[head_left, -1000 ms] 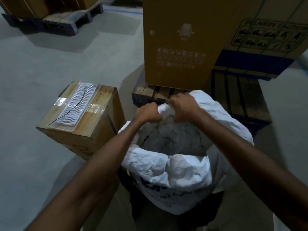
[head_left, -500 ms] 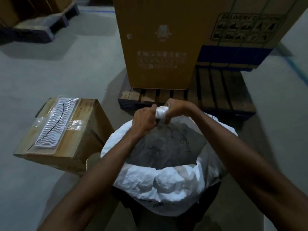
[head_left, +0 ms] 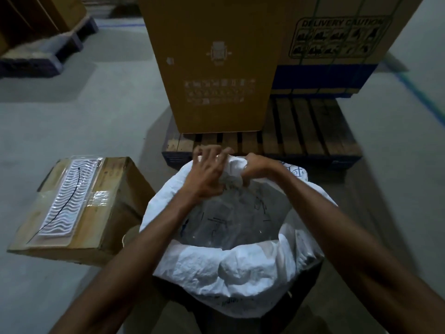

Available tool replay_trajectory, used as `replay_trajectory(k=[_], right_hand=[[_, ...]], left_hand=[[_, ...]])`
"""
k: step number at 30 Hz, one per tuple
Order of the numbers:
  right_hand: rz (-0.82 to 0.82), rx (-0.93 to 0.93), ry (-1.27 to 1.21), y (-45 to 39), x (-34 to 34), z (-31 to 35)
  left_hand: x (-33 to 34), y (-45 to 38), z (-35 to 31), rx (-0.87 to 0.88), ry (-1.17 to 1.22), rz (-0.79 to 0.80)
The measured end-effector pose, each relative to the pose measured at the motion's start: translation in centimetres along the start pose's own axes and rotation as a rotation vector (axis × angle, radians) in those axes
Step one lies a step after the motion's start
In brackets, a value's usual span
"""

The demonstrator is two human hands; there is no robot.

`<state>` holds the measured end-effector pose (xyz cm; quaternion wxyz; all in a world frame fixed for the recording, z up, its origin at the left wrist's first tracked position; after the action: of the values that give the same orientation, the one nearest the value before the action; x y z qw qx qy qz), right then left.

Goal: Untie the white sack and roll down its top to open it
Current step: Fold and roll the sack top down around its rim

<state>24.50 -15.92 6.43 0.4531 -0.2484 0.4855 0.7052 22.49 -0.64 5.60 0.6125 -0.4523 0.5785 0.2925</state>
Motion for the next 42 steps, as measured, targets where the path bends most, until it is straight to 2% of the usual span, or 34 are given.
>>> replay_trajectory(k=[2,4,6,10,12,14,17,18,20,21,23,26,28,29,30,32,34,37,38,40,42], right_hand=[[0.122,0.049,0.001,0.5,-0.8,-0.3],[0.126,0.059,-0.012,0.6,-1.3,-0.8],[-0.036,-0.011,0.04,0.7,-1.4,-1.0],[-0.58,-0.098,0.441,2.4,-0.4,-1.0],[-0.672,-0.049,0.495,3.4,0.4,-1.3],[-0.522,0.031,0.313,3.1,0.8,-2.6],[-0.138,0.139,-0.052,2.2,-0.3,-3.7],[-0.052,0.142,-0.092,2.2,-0.9,-3.6],[0.032,0.154,-0.091,2.2,-1.6,-3.7],[0.022,0.161,-0.065,2.3,-1.7,-3.8],[-0.18,0.126,0.096,2.6,-1.8,-3.8],[-0.572,0.063,0.45,4.0,-0.8,-3.9],[-0.659,0.072,0.473,4.4,0.5,-4.9],[-0.612,0.103,0.401,4.1,1.0,-5.8],[-0.524,0.151,0.286,3.6,1.3,-6.8],[-0.29,0.226,0.045,2.5,1.7,-8.0],[-0.094,0.218,-0.086,2.2,0.9,-7.6],[-0.007,0.186,-0.129,2.4,0.2,-7.3],[-0.009,0.175,-0.126,2.4,0.4,-7.5],[-0.047,0.159,-0.069,2.6,1.0,-8.1],[-0.196,0.147,0.063,3.1,1.0,-8.6]], left_hand=[[0.2,-0.7,-2.1,0.044,-0.049,-0.063],[0.3,-2.1,-2.6,-0.003,-0.075,-0.077],[0.0,-3.5,-2.8,-0.094,-0.031,0.041],[0.5,-5.0,-0.1,-0.349,0.278,0.366],[1.0,-5.4,1.0,-0.321,0.356,0.552],[1.2,-5.2,0.6,-0.261,0.262,0.584],[1.0,-3.9,-3.1,-0.06,-0.103,0.327],[1.4,-3.2,-4.3,0.01,-0.168,0.277],[2.4,-3.1,-5.0,0.017,-0.166,0.192],[2.5,-3.4,-4.9,-0.005,-0.142,0.163],[2.6,-4.5,-4.8,-0.061,-0.125,0.194],[3.5,-5.5,-4.7,-0.168,0.01,0.497],[4.2,-5.6,-4.0,-0.175,0.115,0.707],[4.4,-5.5,-3.8,-0.171,0.131,0.742],[4.3,-5.5,-3.6,-0.168,0.115,0.708],[3.9,-5.0,-4.5,-0.099,-0.026,0.473],[4.0,-3.9,-6.8,0.038,-0.117,0.242],[4.3,-3.6,-7.3,0.062,-0.121,0.053],[4.4,-3.8,-7.2,0.063,-0.122,0.045],[5.3,-3.9,-7.8,0.042,-0.141,0.134],[6.1,-3.9,-8.4,-0.055,-0.099,0.284]])
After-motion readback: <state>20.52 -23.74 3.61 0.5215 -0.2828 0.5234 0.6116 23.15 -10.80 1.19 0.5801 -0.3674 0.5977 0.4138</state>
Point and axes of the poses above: each hand's wrist, its own y-axis away from the middle knuckle, its own x-axis out of the palm, z = x × y, the point moved 7 cm from there along -y, towards the middle knuckle, and after that the axes turned 6 degrees about -z, right-handed, at the moved point
